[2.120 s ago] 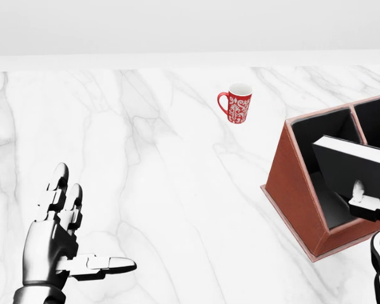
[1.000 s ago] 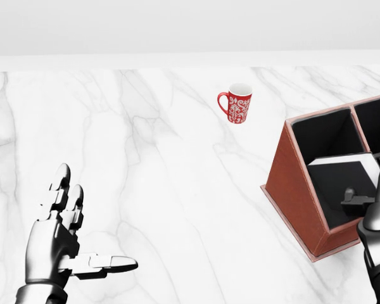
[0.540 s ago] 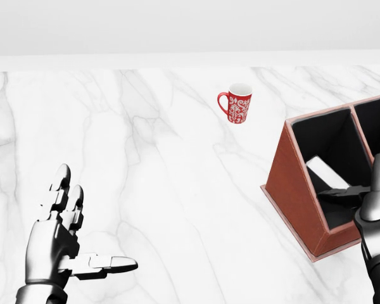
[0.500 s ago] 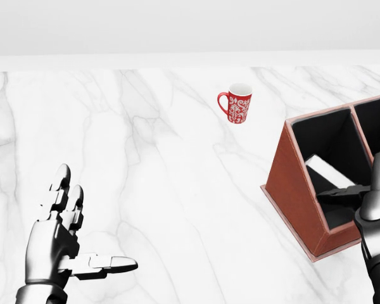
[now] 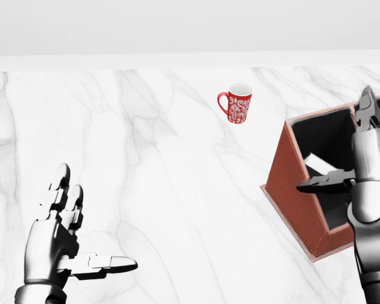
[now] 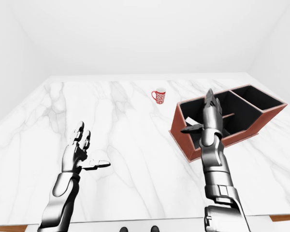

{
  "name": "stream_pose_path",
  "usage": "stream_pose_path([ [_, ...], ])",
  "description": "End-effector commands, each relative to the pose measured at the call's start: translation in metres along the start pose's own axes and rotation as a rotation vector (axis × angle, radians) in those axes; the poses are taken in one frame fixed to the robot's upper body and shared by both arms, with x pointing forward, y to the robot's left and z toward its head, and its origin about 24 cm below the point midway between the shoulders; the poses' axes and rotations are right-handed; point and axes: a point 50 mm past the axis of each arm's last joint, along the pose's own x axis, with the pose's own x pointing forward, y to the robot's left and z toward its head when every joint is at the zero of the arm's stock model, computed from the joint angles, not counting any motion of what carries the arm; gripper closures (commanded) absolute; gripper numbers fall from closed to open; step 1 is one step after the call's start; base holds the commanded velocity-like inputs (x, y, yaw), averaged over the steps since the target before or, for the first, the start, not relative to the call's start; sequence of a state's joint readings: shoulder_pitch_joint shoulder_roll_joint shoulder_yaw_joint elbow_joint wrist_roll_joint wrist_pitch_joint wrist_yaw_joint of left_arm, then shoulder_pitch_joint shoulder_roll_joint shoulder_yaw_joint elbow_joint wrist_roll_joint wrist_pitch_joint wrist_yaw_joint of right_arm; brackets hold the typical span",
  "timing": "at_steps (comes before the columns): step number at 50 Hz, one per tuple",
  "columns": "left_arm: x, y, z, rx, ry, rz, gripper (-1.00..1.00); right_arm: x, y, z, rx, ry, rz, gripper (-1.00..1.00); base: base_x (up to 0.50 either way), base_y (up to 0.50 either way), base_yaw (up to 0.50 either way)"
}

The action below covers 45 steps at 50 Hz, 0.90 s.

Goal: Pick up the book and place it in the left compartment of the caddy.

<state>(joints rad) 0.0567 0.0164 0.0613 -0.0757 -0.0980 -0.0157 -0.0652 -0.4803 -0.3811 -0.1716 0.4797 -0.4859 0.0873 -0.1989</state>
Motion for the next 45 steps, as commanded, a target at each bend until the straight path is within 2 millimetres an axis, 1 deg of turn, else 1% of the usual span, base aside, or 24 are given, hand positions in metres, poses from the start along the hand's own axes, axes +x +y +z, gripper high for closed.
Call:
stream_pose_path([
  [1,0.001,0.0,0.0,-0.006,0.015,-0.01,-1.0,-0.053,-0.037,0.079,0.131,-0.395,-0.04,-1.0,0.0,0.0,0.0],
  [5,0.001,0.001,0.004,-0.006,0.024,-0.011,-1.0,-0.079,-0.048,0.085,0.287,-0.444,-0.088,-1.0,0.0,0.0,0.0],
  [6,0.0,0.003,0.009,0.001,0.022,-0.004,-1.0,-0.09,-0.052,0.085,0.395,-0.45,-0.103,-1.0,0.0,0.0,0.0],
  [8,-0.002,0.005,0.017,0.014,-0.011,0.009,-1.0,-0.101,-0.057,0.084,0.497,-0.458,-0.114,-1.0,0.0,0.0,0.0],
  [10,-0.005,0.007,0.027,0.023,-0.052,0.011,-1.0,-0.107,-0.057,0.082,0.581,-0.462,-0.091,-1.0,0.0,0.0,0.0],
  [11,-0.006,0.008,0.031,0.034,-0.068,0.012,-1.0,-0.112,-0.054,0.079,0.626,-0.45,-0.069,-1.0,0.0,0.0,0.0],
  [13,-0.008,0.01,0.038,0.038,-0.094,0.025,-1.0,-0.113,-0.041,0.071,0.698,-0.403,0.006,-1.0,0.0,0.0,0.0],
  [14,-0.009,0.011,0.04,0.044,-0.102,0.024,-1.0,-0.115,-0.037,0.066,0.721,-0.367,-0.002,-1.0,0.0,0.0,0.0],
  [16,-0.014,0.015,0.044,0.051,-0.119,0.045,-1.0,-0.12,-0.038,0.059,0.857,-0.344,0.014,-1.0,0.0,0.0,0.0],
  [17,-0.017,0.017,0.047,0.05,-0.13,0.055,-1.0,-0.123,-0.042,0.057,0.912,-0.339,-0.002,-1.0,0.0,0.0,0.0],
  [18,-0.026,0.022,0.057,0.041,-0.171,0.073,-1.0,-0.132,-0.051,0.059,0.95,-0.365,-0.019,-1.0,0.0,0.0,0.0],
  [19,-0.032,0.024,0.062,0.042,-0.194,0.081,-1.0,-0.138,-0.056,0.062,0.968,-0.393,-0.018,-1.0,0.0,0.0,0.0],
  [20,-0.039,0.025,0.07,0.048,-0.223,0.092,-1.0,-0.147,-0.066,0.065,0.98,-0.418,-0.06,-1.0,0.0,0.0,0.0],
  [21,-0.044,0.026,0.076,0.055,-0.247,0.099,-1.0,-0.152,-0.072,0.067,0.98,-0.437,-0.075,-1.0,0.0,0.0,0.0],
  [22,-0.052,0.027,0.085,0.065,-0.284,0.1,-1.0,-0.159,-0.077,0.07,1.004,-0.466,-0.067,-1.0,0.0,0.0,0.0],
  [23,-0.06,0.027,0.093,0.077,-0.312,0.096,-1.0,-0.164,-0.079,0.073,0.989,-0.489,-0.045,-1.0,0.0,0.0,0.0],
  [29,-0.076,0.027,0.1,0.118,-0.326,0.1,-1.0,-0.174,-0.081,0.081,0.968,-0.52,-0.041,-1.0,0.0,0.0,0.0],
  [34,-0.081,0.028,0.109,0.13,-0.367,0.103,-1.0,-0.184,-0.079,0.084,0.877,-0.516,-0.037,-1.0,0.0,0.0,0.0],
  [36,-0.083,0.026,0.111,0.141,-0.371,0.097,-1.0,-0.188,-0.083,0.087,0.875,-0.538,-0.037,-1.0,0.0,0.0,0.0],
  [38,-0.086,0.025,0.114,0.161,-0.38,0.1,-1.0,-0.193,-0.09,0.091,0.865,-0.583,-0.045,-1.0,0.0,0.0,0.0],
  [41,-0.093,0.025,0.129,0.181,-0.451,0.1,-1.0,-0.194,-0.096,0.091,0.878,-0.599,-0.034,-1.0,0.0,0.0,0.0],
  [42,-0.097,0.025,0.137,0.195,-0.489,0.104,-1.0,-0.193,-0.098,0.089,0.892,-0.595,-0.033,-1.0,0.0,0.0,0.0],
  [44,-0.106,0.027,0.153,0.213,-0.566,0.111,-1.0,-0.192,-0.103,0.086,0.934,-0.57,-0.019,-1.0,0.0,0.0,0.0],
  [45,-0.109,0.03,0.156,0.211,-0.582,0.114,-1.0,-0.191,-0.105,0.085,0.956,-0.544,-0.004,-1.0,0.0,0.0,0.0],
])
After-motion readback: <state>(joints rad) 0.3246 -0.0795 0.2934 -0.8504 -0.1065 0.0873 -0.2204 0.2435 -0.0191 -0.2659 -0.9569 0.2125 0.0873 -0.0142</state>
